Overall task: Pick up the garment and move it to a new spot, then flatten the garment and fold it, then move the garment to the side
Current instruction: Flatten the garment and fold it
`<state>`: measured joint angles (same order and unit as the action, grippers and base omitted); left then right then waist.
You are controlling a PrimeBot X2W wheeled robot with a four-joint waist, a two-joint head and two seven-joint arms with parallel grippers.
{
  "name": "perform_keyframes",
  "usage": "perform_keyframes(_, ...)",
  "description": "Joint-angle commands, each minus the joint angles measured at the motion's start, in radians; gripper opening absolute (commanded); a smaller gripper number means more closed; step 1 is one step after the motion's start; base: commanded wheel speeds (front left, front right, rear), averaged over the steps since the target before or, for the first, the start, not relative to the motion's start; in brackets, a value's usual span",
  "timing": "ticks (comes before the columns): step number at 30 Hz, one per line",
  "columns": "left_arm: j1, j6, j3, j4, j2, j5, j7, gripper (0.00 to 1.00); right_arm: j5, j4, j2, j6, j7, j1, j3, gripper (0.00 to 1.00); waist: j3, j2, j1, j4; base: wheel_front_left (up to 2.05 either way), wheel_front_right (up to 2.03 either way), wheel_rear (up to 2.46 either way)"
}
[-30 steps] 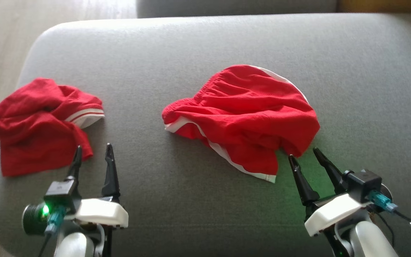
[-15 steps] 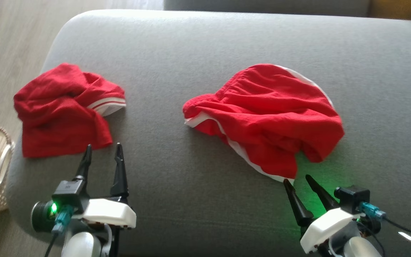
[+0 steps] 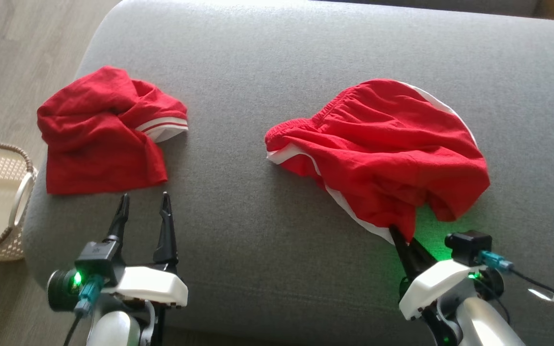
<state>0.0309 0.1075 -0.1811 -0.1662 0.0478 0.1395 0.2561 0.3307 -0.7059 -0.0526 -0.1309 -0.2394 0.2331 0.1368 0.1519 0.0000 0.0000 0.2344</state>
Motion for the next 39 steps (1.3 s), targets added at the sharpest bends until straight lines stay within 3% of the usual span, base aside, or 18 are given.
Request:
perform_keyframes(1, 0.044, 0.01, 0.031, 0.029, 0.002, 0.002, 0.006, 1.0, -0.014, 0.021, 0.002, 0.0, -0.014, 0.025, 0.016, 0.0, -0.005, 0.0, 0.0, -0.01, 0.0, 0.0, 0.0)
perform_keyframes(9, 0.038, 0.006, 0.036, 0.026, 0.002, -0.002, 0.006, 1.0, -0.151, 0.109, -0.025, 0.0, -0.02, 0.041, -0.095, 0.0, -0.042, 0.0, 0.0, -0.084, 0.0, 0.0, 0.0)
perform_keyframes(14, 0.036, 0.005, 0.039, 0.023, 0.002, 0.0, 0.006, 1.0, -0.18, 0.2, -0.06, 0.0, 0.029, 0.026, -0.133, 0.0, -0.056, 0.0, 0.0, -0.132, 0.0, 0.0, 0.0)
perform_keyframes(21, 0.041, 0.007, 0.034, 0.014, 0.002, 0.009, 0.006, 1.0, -0.173, 0.392, -0.106, 0.0, 0.206, -0.041, -0.196, 0.0, -0.06, 0.0, 0.0, -0.21, 0.0, 0.0, 0.0)
perform_keyframes(25, 0.05, 0.013, 0.022, 0.01, 0.002, 0.016, 0.006, 1.0, -0.133, 0.458, -0.1, 0.0, 0.363, -0.1, -0.215, 0.0, -0.056, 0.0, 0.0, -0.245, 0.0, 0.0, 0.0)
perform_keyframes(28, 0.059, 0.014, 0.013, 0.004, 0.002, 0.018, 0.006, 1.0, -0.14, 0.489, -0.093, 0.0, 0.416, -0.128, -0.237, 0.02, -0.049, 0.0, 0.0, -0.265, 0.0, 0.0, 0.0)
perform_keyframes(29, 0.064, 0.013, 0.009, 0.001, 0.002, 0.019, 0.006, 1.0, -0.153, 0.5, -0.087, 0.0, 0.409, -0.129, -0.249, 0.95, -0.047, 0.0, 0.0, -0.27, 0.0, 0.0, 0.0)
perform_keyframes(30, 0.069, 0.012, 0.004, -0.001, 0.002, 0.019, 0.006, 1.0, -0.162, 0.506, -0.075, 0.0, 0.403, -0.129, -0.264, 1.0, -0.045, 0.0, 0.0, -0.275, 0.0, 0.0, 0.0)
perform_keyframes(39, 0.099, 0.009, -0.051, -0.009, 0.002, 0.027, 0.006, 1.0, -0.175, 0.578, -0.022, 0.0, 0.272, -0.112, -0.245, 1.0, -0.032, 0.0, 0.0, -0.309, 0.0, 0.0, 0.0)
